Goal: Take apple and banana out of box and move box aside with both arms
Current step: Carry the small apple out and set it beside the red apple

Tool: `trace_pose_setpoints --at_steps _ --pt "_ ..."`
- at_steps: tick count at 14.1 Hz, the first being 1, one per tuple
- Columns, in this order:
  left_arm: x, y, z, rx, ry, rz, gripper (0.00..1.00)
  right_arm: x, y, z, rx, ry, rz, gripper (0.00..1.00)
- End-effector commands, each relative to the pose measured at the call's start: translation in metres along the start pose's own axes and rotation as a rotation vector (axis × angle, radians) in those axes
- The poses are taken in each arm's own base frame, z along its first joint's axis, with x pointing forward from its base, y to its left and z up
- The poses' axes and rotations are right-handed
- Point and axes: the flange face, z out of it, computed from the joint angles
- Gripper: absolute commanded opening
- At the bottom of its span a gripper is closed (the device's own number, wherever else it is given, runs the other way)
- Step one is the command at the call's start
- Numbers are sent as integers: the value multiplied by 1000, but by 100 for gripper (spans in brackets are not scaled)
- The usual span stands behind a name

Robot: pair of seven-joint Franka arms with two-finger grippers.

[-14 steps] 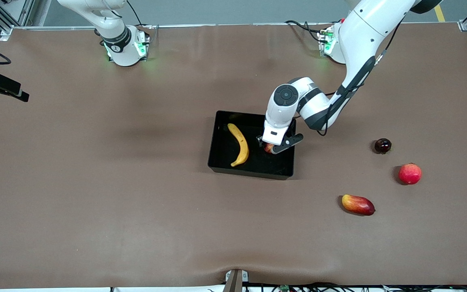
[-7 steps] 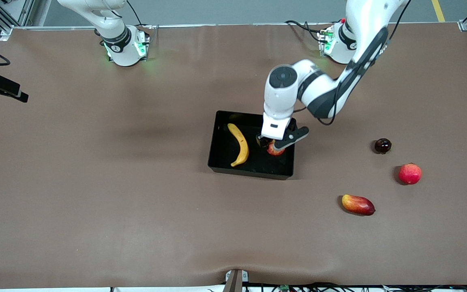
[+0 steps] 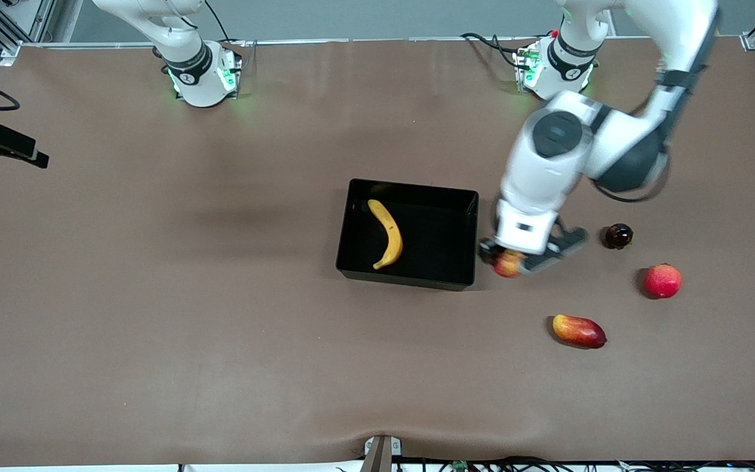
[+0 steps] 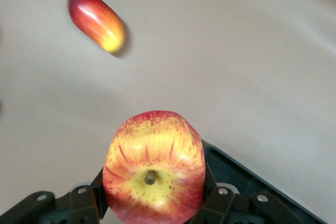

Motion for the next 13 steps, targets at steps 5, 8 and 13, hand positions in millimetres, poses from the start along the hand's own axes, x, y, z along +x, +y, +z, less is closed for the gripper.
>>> trace_pose_setpoints --at_steps 5,8,13 --pt "63 -118 104 99 -180 100 0 1 -1 -1 -7 -4 -11 100" --pt "69 -162 159 124 -180 113 0 1 -2 -1 -7 -4 -11 100" --pt "76 -199 206 115 -148 140 0 1 -3 -1 -6 -5 -13 100"
